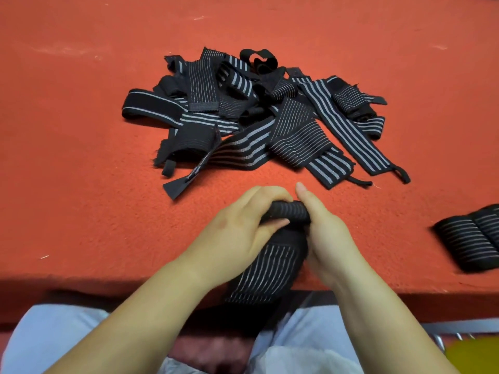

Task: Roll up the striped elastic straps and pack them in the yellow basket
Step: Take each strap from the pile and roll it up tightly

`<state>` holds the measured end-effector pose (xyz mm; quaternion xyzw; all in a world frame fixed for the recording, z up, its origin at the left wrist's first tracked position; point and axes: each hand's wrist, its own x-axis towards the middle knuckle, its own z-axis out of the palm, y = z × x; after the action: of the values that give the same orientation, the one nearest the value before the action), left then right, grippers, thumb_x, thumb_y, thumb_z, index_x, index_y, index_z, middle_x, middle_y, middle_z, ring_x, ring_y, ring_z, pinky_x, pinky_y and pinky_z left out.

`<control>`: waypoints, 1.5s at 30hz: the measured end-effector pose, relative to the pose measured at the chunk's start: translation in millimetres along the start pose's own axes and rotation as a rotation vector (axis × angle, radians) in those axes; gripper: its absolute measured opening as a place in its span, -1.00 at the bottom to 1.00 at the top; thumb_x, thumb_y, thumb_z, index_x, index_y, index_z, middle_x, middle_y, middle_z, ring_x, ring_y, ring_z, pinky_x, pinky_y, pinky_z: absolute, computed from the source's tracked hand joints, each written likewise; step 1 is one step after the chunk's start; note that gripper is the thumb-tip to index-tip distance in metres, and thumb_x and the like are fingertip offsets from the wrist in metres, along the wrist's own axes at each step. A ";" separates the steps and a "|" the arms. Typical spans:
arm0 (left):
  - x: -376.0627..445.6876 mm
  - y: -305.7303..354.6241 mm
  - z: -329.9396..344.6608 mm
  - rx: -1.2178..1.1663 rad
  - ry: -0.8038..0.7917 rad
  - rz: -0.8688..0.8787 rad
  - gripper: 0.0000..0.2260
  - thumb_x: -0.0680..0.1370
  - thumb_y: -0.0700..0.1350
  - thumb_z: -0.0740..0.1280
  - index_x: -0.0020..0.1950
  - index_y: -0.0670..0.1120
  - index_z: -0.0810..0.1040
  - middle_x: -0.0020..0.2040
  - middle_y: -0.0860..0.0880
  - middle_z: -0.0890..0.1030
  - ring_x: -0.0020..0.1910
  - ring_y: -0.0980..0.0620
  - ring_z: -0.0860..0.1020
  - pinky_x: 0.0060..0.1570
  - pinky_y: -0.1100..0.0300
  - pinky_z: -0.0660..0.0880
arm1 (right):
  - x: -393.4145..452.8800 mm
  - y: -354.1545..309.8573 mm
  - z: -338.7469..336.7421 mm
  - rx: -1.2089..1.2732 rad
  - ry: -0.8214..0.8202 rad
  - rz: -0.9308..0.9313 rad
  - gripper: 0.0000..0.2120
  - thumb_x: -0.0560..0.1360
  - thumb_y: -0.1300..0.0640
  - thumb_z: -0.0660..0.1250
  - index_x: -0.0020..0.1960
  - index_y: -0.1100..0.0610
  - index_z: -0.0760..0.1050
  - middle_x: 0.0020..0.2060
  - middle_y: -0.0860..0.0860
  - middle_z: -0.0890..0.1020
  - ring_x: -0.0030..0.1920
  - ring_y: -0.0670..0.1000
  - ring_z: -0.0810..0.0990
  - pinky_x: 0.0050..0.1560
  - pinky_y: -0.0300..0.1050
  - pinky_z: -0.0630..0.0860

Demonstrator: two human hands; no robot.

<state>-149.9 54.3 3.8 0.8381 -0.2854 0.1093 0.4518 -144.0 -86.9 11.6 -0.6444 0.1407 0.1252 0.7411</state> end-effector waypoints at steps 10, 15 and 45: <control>7.7 9.6 -2.7 -0.745 0.046 -0.417 -0.77 0.46 0.04 0.35 0.03 -0.05 0.50 -0.11 0.16 0.64 -0.09 0.25 0.58 -0.05 0.40 0.45 | -17.9 -0.6 0.0 -0.413 0.068 -0.771 -0.82 0.51 0.00 0.23 0.11 -0.06 0.43 -0.05 -0.38 0.53 -0.02 -0.32 0.50 0.00 -0.49 0.34; 2.8 8.4 -9.2 -0.403 -0.085 -0.164 -0.79 0.50 -0.05 0.32 0.11 0.08 0.42 -0.01 0.27 0.52 0.02 0.32 0.49 0.08 0.45 0.34 | -10.3 -9.1 -5.0 -0.204 -0.022 -0.075 -0.50 0.44 -0.29 0.23 -0.19 0.12 0.65 -0.18 0.07 0.71 -0.08 0.06 0.68 0.07 0.04 0.54; 10.1 24.4 -5.7 -0.684 0.134 -0.618 -0.40 0.33 0.37 0.22 0.02 -0.13 0.57 -0.02 -0.03 0.67 0.04 0.07 0.60 0.20 0.04 0.44 | -27.6 -7.1 0.1 -0.572 0.030 -0.859 -0.82 0.54 -0.04 0.13 0.10 -0.05 0.37 -0.05 -0.28 0.49 0.00 -0.27 0.49 0.03 -0.45 0.34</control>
<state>-155.3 44.7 28.5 0.6779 -0.0122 -0.0766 0.7310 -167.0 -87.8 28.4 -0.8227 -0.1660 -0.1664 0.5177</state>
